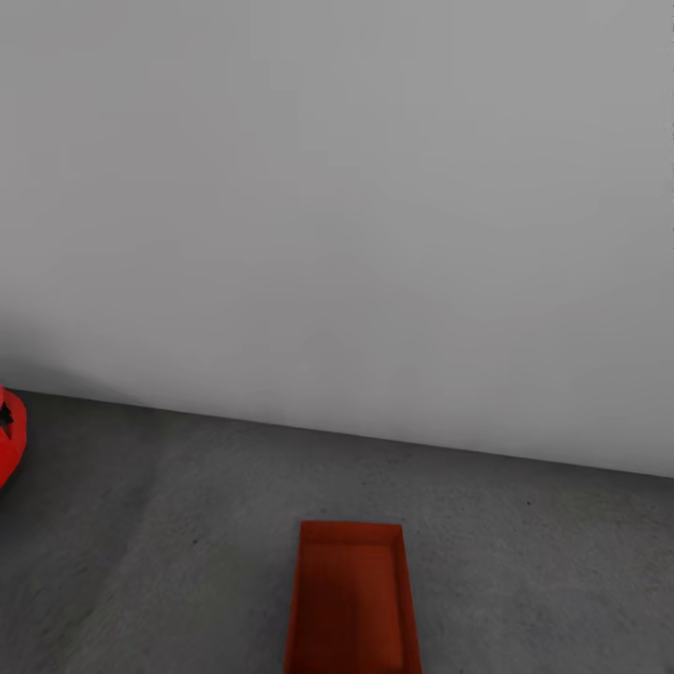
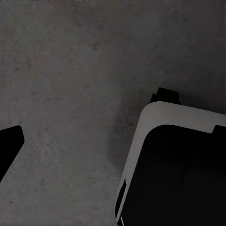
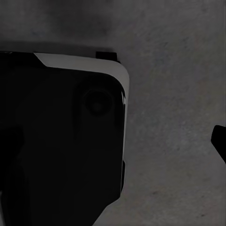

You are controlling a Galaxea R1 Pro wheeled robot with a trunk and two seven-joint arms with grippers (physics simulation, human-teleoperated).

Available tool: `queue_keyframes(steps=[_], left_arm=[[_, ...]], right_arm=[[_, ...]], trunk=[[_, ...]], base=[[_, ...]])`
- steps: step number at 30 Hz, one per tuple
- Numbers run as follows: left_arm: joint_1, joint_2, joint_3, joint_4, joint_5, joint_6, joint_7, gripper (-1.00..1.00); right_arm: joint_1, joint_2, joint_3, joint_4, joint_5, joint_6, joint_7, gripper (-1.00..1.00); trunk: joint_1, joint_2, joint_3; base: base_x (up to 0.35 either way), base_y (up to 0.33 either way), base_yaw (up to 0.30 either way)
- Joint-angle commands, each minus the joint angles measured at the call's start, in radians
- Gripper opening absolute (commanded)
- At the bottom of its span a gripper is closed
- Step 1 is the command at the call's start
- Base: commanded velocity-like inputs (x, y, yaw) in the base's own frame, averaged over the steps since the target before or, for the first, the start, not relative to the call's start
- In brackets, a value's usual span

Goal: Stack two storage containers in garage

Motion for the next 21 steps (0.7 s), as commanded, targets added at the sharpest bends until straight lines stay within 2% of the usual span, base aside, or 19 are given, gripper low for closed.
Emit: queue_keyframes(steps=[1,21], left_arm=[[-0.001,0.000,-0.002,0.001,0.007,-0.003,0.001,1.00],[-0.001,0.000,-0.002,0.001,0.007,-0.003,0.001,1.00]], right_arm=[[-0.001,0.000,0.008,0.003,-0.009,-0.006,-0.001,1.00],[-0.001,0.002,0.008,0.003,-0.009,-0.006,-0.001,1.00]], trunk=[[0.000,-0.001,0.001],[0.000,-0.001,0.032]], base=[[0.000,0.000,0.000],[0.000,0.000,0.000]])
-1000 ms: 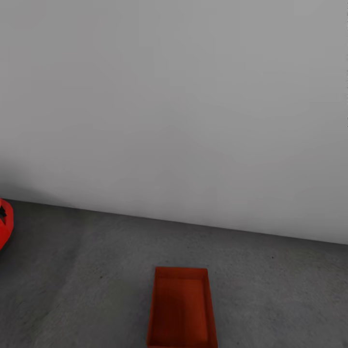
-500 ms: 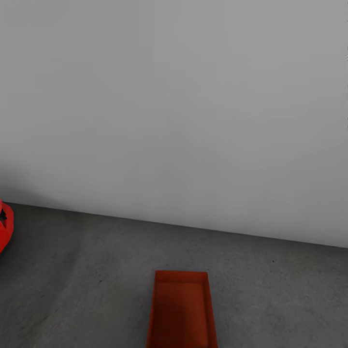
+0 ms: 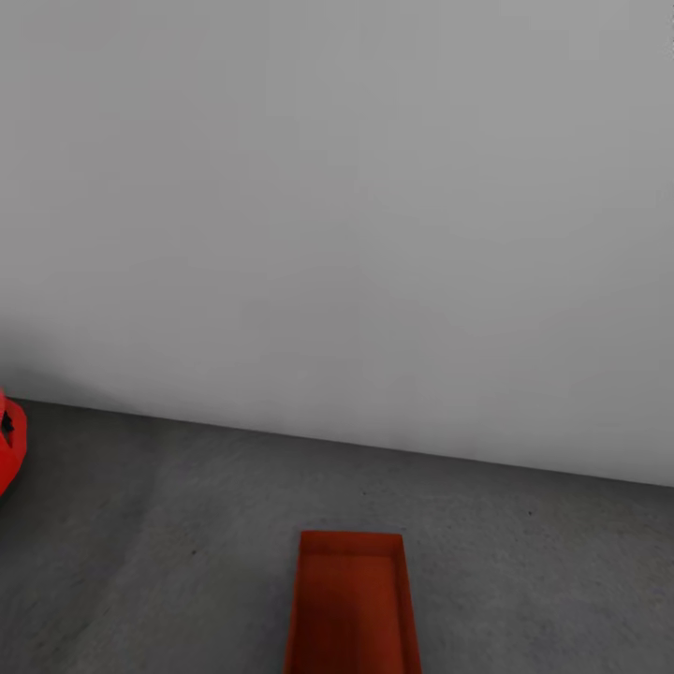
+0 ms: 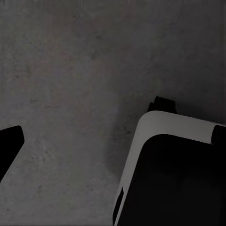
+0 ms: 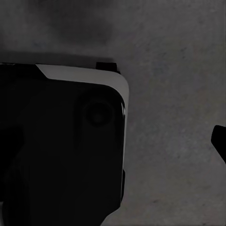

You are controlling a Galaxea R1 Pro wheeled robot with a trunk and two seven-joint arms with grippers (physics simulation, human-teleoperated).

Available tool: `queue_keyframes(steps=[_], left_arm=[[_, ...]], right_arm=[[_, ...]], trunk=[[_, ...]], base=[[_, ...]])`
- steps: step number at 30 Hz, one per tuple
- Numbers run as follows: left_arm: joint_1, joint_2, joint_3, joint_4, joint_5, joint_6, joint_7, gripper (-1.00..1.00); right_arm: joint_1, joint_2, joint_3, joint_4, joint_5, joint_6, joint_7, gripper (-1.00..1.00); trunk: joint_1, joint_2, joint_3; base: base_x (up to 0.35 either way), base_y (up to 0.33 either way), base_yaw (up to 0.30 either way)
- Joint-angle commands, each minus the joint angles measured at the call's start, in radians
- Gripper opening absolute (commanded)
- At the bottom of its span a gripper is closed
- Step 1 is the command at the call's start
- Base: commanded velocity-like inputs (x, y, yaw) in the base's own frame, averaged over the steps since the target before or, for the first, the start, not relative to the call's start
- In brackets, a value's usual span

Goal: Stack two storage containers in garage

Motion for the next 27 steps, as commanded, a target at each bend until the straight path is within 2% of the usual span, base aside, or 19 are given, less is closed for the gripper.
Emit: queue_keyframes(steps=[1,27], left_arm=[[-0.001,0.000,-0.002,0.001,0.007,-0.003,0.001,1.00],[-0.001,0.000,-0.002,0.001,0.007,-0.003,0.001,1.00]], right_arm=[[-0.001,0.001,0.008,0.003,-0.009,-0.006,-0.001,1.00],[-0.001,0.001,0.009,0.003,-0.008,-0.004,0.001,1.00]], trunk=[[0.000,-0.001,0.001],[0.000,-0.001,0.042]], base=[[0.000,0.000,0.000],[0.000,0.000,0.000]])
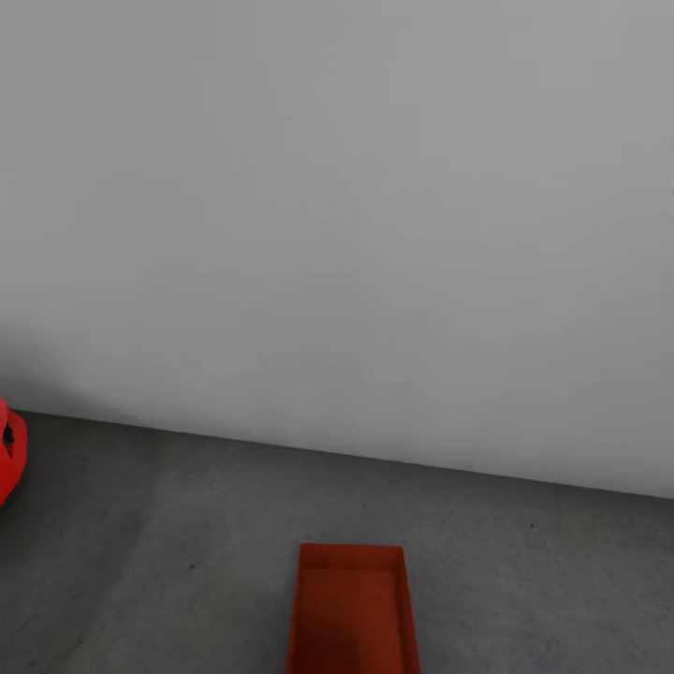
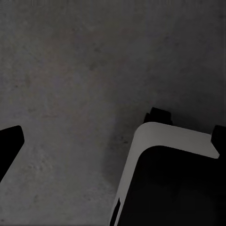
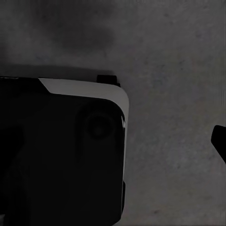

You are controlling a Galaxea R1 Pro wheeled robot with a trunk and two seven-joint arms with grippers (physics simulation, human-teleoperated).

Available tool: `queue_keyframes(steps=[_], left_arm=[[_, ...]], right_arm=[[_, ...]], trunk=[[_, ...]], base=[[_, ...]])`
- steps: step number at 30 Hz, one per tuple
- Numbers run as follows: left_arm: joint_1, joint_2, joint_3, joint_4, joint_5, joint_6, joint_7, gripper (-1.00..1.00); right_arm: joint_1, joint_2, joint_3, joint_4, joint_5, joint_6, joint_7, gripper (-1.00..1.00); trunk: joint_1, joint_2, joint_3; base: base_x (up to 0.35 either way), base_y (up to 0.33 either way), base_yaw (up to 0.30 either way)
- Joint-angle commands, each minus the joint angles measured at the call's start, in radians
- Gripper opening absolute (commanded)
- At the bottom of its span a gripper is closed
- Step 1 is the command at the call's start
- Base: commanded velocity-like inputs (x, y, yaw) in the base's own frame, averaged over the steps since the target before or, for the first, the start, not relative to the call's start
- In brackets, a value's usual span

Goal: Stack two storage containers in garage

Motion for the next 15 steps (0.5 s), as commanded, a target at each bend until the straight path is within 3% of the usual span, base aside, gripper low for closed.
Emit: queue_keyframes(steps=[1,6,8,10,12,15], left_arm=[[-0.001,0.000,-0.002,0.001,0.008,-0.003,0.001,1.00],[-0.001,-0.031,0.000,0.008,0.014,0.005,0.001,1.00],[0.000,-0.042,-0.001,0.011,0.015,0.042,-0.011,1.00],[0.004,-0.044,-0.001,0.011,0.014,0.090,-0.049,1.00],[0.009,-0.042,-0.001,0.011,0.013,0.159,-0.141,1.00],[0.012,-0.037,-0.002,0.011,0.012,0.201,-0.220,1.00]], right_arm=[[-0.001,0.000,0.008,0.003,-0.008,-0.006,-0.001,1.00],[-0.001,0.000,0.008,0.003,-0.007,-0.006,-0.001,1.00],[-0.001,0.000,0.008,0.003,-0.007,-0.006,-0.001,1.00],[-0.001,0.000,0.008,0.003,-0.007,-0.006,-0.001,1.00],[-0.001,0.000,0.008,0.003,-0.007,-0.007,-0.001,1.00],[-0.001,0.000,0.008,0.003,-0.007,-0.007,-0.001,1.00]], trunk=[[0.000,-0.001,0.001],[0.000,-0.001,0.008],[0.000,-0.001,0.012],[0.000,-0.001,0.015],[0.000,-0.001,0.018],[0.000,-0.001,0.023]], base=[[0.000,0.000,0.000],[0.000,0.000,0.000],[0.000,0.000,0.000],[0.000,0.000,0.000],[0.000,0.000,0.000],[0.000,0.000,0.000]])
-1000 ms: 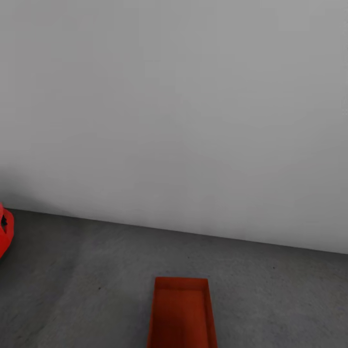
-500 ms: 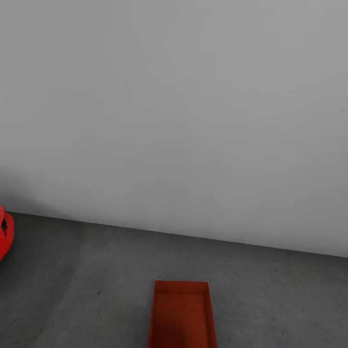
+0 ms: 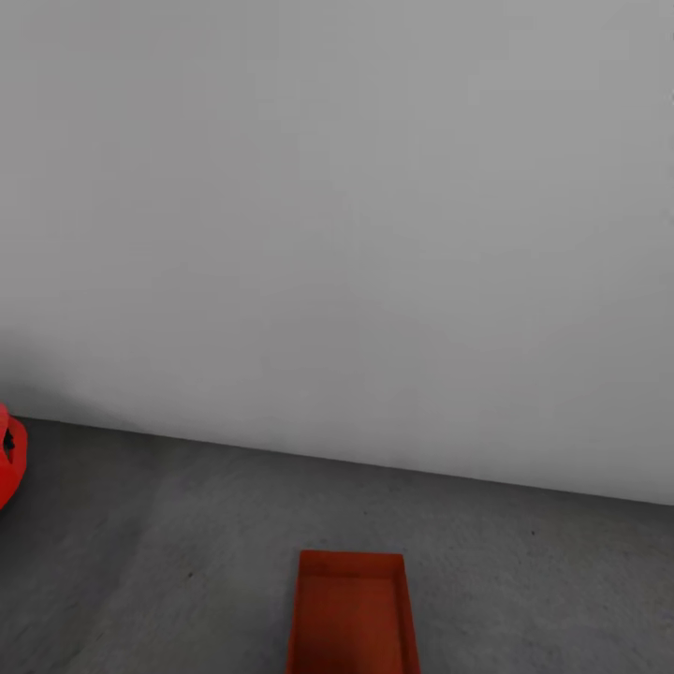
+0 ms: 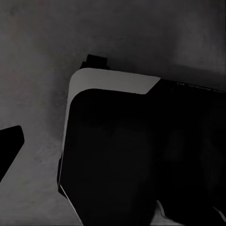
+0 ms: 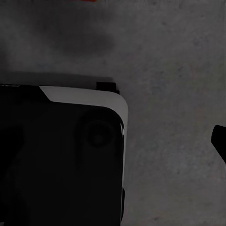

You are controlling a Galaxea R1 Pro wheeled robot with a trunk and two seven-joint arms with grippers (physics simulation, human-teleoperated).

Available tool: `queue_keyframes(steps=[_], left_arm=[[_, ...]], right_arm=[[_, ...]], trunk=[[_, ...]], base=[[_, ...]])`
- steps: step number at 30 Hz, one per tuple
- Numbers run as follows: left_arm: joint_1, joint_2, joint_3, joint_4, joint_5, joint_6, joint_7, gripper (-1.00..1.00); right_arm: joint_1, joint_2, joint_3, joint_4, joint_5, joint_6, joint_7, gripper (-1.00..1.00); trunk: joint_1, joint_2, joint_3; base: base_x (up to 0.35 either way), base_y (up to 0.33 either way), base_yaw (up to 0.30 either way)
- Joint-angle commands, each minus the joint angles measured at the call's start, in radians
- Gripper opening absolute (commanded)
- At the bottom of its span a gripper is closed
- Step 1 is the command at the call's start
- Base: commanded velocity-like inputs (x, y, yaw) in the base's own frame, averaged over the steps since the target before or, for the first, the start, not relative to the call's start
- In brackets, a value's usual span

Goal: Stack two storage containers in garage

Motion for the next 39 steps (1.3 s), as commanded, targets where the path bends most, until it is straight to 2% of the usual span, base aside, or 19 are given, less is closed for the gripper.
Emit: queue_keyframes(steps=[1,6,20,23,30,39], left_arm=[[0.000,0.002,-0.002,0.000,0.008,0.008,-0.010,1.00],[0.003,0.024,-0.002,0.000,0.008,0.030,-0.036,1.00],[0.041,0.073,-0.002,0.000,0.012,0.024,-0.040,1.00],[0.042,0.076,-0.002,0.000,0.012,0.018,-0.040,1.00],[0.045,0.072,-0.002,0.000,0.012,-0.061,-0.040,1.00],[0.045,0.071,0.000,-0.002,0.012,-0.083,-0.040,1.00]], right_arm=[[-0.001,0.000,0.008,0.003,-0.009,-0.006,-0.001,1.00],[-0.001,0.000,0.009,0.003,-0.009,-0.006,-0.001,1.00],[-0.001,0.000,0.008,0.003,-0.008,-0.006,-0.001,1.00],[-0.001,-0.001,0.008,0.003,-0.014,-0.006,-0.001,1.00],[-0.001,-0.002,0.008,0.003,-0.089,-0.006,-0.001,1.00],[-0.001,0.000,0.010,0.004,-0.100,-0.006,-0.001,1.00]], trunk=[[0.000,-0.001,0.001],[0.000,-0.001,0.008],[0.000,-0.001,0.030],[0.000,-0.001,0.035],[0.000,-0.001,0.046],[0.000,-0.001,0.060]], base=[[0.000,0.000,0.000],[0.000,0.000,0.000],[0.000,0.000,0.000],[0.000,0.000,0.000],[0.000,0.000,-0.040],[0.000,0.000,-0.078]])
